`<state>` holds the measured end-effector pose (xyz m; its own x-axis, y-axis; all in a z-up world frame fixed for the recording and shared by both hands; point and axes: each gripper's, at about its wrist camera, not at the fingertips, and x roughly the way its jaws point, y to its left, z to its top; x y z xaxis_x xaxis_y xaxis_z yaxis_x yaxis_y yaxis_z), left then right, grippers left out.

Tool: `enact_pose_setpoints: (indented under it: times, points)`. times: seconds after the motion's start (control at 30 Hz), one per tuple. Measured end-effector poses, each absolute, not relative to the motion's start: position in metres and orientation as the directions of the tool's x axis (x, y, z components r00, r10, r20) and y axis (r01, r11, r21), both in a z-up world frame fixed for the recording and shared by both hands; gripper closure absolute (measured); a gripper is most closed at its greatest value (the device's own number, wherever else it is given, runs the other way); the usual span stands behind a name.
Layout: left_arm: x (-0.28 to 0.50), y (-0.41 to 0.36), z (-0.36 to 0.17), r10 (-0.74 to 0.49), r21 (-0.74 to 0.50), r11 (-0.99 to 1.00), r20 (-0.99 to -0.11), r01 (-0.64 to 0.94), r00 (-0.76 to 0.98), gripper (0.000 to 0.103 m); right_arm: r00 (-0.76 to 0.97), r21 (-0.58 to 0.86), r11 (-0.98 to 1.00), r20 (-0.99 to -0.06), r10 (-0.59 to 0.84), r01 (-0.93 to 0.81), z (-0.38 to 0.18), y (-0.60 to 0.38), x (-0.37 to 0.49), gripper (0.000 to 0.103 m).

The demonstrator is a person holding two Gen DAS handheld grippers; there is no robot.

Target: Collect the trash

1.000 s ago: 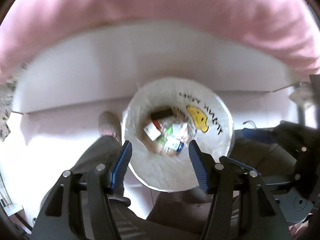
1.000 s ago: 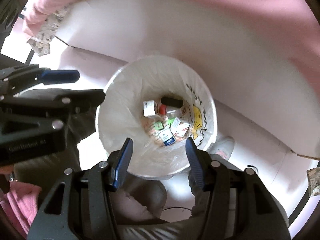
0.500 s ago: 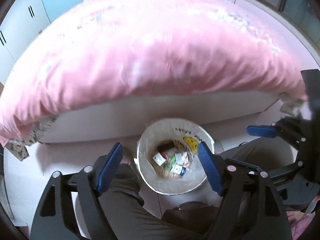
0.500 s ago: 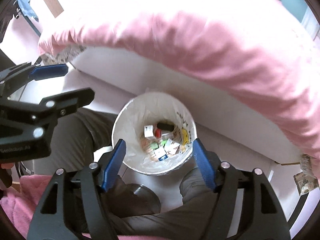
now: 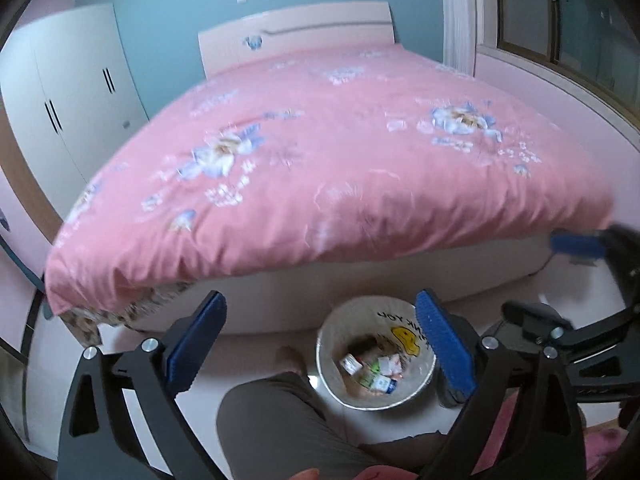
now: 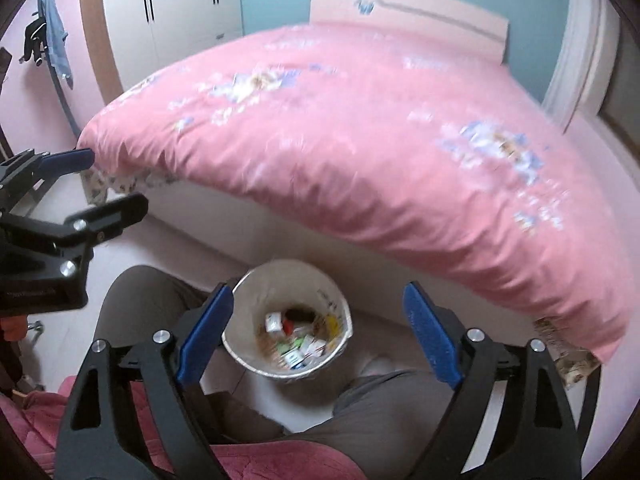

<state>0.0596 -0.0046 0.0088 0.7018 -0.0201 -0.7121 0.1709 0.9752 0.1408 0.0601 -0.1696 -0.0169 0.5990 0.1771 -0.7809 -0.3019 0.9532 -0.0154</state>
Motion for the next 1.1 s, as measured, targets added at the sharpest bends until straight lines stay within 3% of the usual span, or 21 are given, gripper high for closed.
enact_pose_setpoints:
  times: [0.17, 0.37, 1.1]
  points:
    - [0.040, -0.007, 0.012, -0.014, 0.165, 0.972, -0.669, 0.167, 0.743, 0.006, 0.679, -0.070, 0.969, -0.725, 0.115, -0.238, -0.002, -0.169, 0.033, 0.015]
    - [0.025, -0.006, 0.000, 0.017, 0.150, 0.981, -0.687, 0.119, 0.727, 0.006, 0.720, -0.050, 0.982, -0.687, 0.097, -0.181, 0.003, -0.172, 0.009, 0.015]
    - [0.006, -0.008, -0.002, -0.015, 0.118, 0.984, -0.693, 0.134, 0.721, 0.006, 0.719, -0.006, 0.985, -0.685, 0.120, -0.170, -0.002, -0.169, -0.008, 0.015]
